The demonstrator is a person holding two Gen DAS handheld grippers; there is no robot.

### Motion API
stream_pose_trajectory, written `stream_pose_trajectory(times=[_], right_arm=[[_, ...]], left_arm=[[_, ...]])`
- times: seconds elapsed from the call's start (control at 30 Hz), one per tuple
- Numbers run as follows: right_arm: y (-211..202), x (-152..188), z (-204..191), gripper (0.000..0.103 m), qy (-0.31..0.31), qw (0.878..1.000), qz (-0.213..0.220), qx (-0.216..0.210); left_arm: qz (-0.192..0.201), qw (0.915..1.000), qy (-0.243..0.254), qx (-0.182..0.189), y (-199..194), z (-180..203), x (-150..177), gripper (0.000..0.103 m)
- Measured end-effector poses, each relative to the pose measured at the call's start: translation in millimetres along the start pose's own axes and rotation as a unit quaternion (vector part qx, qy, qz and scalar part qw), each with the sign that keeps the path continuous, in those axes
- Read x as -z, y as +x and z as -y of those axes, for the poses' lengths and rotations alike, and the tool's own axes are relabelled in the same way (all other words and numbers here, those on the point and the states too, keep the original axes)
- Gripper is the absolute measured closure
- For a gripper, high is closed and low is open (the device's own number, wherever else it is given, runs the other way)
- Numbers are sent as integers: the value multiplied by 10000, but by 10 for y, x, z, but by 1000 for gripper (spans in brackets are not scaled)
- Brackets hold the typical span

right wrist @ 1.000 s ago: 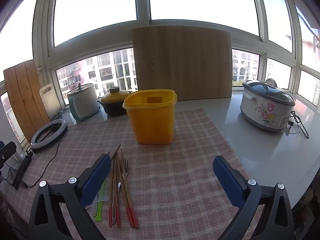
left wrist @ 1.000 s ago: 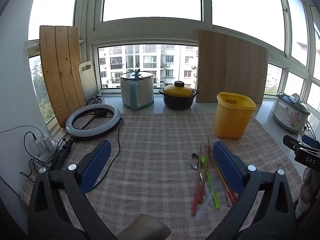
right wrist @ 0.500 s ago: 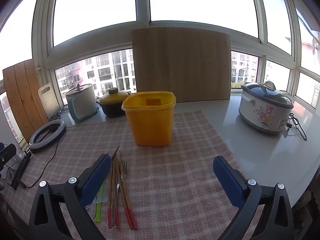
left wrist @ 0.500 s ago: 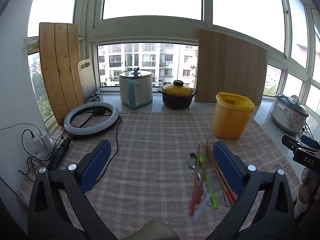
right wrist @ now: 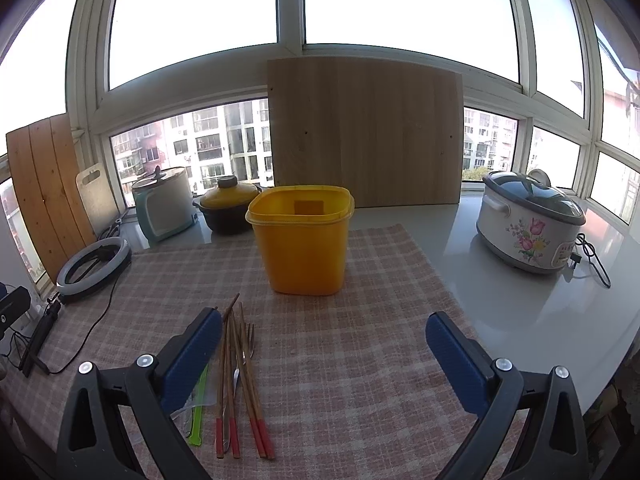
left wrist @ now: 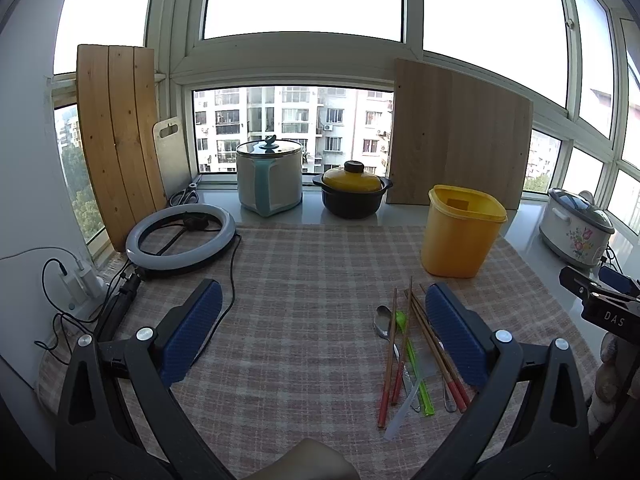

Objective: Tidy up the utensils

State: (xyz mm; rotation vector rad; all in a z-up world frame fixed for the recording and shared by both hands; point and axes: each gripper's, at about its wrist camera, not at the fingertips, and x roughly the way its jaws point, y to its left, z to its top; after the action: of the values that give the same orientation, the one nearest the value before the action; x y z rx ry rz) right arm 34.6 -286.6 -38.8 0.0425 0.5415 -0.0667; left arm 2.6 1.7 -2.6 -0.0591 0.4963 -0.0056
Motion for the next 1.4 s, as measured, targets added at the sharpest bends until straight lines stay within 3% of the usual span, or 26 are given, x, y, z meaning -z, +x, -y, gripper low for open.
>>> stream_pose_trajectory(times=[1.4], right_arm=[[49, 37, -46, 0, -17, 10000, -90, -31]], left_arm=[[-83, 9999, -26, 86, 38, 105, 70, 0]])
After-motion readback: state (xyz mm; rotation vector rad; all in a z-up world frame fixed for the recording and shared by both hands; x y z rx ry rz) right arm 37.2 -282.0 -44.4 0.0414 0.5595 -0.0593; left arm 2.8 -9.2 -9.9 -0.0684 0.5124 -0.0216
